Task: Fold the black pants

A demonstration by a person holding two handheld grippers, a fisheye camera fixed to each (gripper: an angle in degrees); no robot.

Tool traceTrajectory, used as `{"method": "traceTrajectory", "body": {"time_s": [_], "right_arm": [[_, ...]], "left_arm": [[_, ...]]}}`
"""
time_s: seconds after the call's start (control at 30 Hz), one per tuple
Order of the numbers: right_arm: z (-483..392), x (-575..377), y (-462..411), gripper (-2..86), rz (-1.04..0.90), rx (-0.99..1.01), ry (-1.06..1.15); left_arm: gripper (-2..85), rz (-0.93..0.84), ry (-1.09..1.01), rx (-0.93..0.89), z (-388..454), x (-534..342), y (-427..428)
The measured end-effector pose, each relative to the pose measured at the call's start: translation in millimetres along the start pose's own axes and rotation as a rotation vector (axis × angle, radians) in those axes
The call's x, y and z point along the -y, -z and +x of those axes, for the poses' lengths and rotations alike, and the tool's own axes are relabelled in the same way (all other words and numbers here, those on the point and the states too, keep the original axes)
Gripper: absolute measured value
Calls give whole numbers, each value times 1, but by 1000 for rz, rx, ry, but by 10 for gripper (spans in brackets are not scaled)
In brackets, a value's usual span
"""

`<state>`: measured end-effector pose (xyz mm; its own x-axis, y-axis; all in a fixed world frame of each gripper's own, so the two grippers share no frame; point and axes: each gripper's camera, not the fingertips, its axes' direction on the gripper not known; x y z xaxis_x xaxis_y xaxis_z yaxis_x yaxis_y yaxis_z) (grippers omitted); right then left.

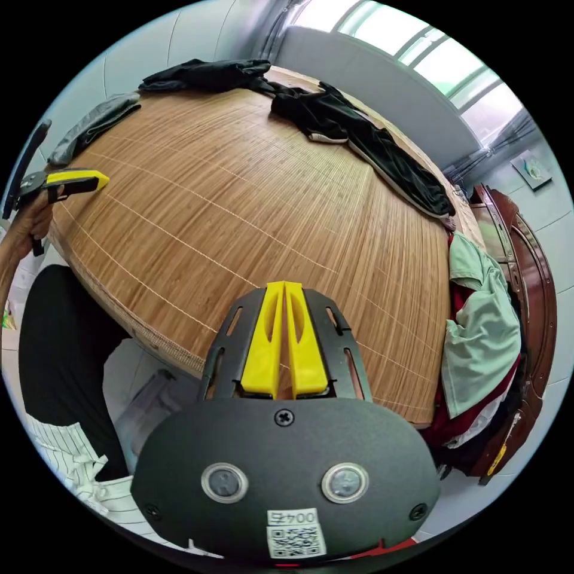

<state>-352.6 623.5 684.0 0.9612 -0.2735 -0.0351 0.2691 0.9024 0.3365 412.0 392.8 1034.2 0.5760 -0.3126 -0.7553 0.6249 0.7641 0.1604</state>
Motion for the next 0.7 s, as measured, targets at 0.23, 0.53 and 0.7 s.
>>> {"method": "traceTrajectory", "body": {"time_s": [0.23, 0.53, 0.7], "right_arm": [[16, -7, 0, 13, 19, 125, -20], [148, 153, 28, 123, 312, 447, -293], [160, 281, -13, 126, 266, 342, -289]], "left_arm": [[5, 4, -1, -76, -15, 2, -2], [3, -30, 3, -110, -31, 15, -4], [6, -7, 66, -180, -55, 14, -5]]}}
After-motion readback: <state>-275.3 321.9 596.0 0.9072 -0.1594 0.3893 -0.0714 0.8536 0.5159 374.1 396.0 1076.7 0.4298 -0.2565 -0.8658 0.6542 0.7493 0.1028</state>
